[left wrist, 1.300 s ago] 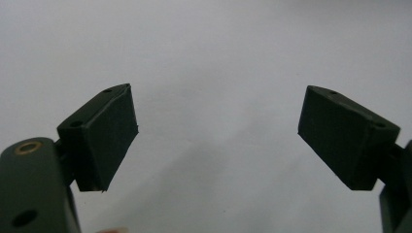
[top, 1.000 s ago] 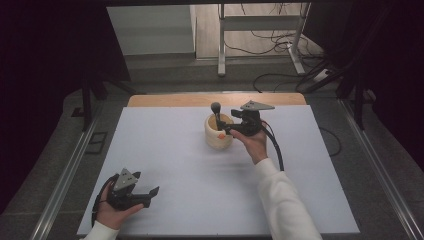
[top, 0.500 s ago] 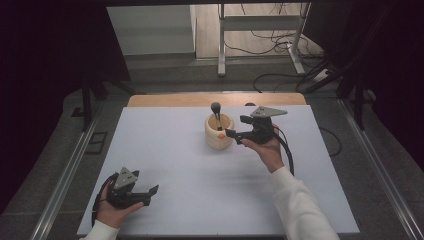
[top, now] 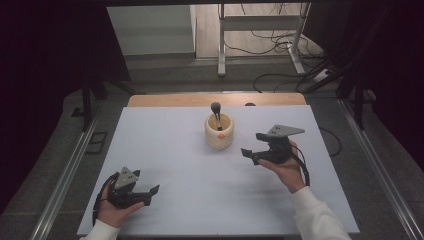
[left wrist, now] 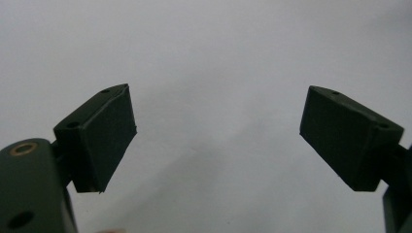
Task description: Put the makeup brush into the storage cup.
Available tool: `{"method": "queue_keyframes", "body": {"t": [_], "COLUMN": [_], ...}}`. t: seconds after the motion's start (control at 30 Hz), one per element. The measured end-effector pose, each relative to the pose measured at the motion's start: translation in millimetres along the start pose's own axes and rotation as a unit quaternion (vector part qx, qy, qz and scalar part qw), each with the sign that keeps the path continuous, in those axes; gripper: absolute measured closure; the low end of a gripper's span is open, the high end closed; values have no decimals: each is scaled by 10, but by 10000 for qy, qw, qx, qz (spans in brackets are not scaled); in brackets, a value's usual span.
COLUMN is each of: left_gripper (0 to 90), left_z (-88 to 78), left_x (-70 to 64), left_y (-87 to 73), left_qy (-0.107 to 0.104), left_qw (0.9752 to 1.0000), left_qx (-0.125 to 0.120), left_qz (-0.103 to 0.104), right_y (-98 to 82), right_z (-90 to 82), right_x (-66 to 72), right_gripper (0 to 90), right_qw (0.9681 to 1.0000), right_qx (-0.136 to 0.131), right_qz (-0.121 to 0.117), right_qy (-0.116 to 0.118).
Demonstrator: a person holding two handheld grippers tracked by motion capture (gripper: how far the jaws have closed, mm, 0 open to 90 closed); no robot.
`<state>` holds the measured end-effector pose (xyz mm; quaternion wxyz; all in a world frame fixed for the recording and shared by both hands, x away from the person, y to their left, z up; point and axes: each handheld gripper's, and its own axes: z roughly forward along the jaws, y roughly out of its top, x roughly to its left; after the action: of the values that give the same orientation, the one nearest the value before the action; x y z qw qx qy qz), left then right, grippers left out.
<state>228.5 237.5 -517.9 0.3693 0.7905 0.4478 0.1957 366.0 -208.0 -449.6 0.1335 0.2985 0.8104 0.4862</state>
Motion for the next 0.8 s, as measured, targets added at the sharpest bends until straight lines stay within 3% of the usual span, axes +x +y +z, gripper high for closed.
{"method": "queue_keyframes", "body": {"t": [0.27, 0.3, 0.43, 0.6, 0.8], "left_gripper": [134, 134, 133, 133, 134], "left_z": [9, 21, 23, 29, 32], "left_x": [-4, -3, -2, 3, 23], "left_y": [6, 9, 11, 13, 7], "left_qy": [-31, -57, -69, -54, -32], "left_qw": [10000, 10000, 10000, 10000, 10000], "left_qx": [-25, -21, -43, -37, -44], "left_qz": [0, -7, 11, 13, -24], "right_y": [-346, -469, -673, -775, -883], "right_z": [-292, -381, -543, -661, -694], "right_x": [-20, -17, 12, 47, -4], "right_gripper": [143, 141, 137, 125, 121], "right_qw": [9997, 9996, 9993, 9978, 9974], "right_qx": [181, 220, 285, 445, 503], "right_qz": [18, 74, 187, 221, 179], "right_qy": [-136, -133, -179, -439, -479]}}
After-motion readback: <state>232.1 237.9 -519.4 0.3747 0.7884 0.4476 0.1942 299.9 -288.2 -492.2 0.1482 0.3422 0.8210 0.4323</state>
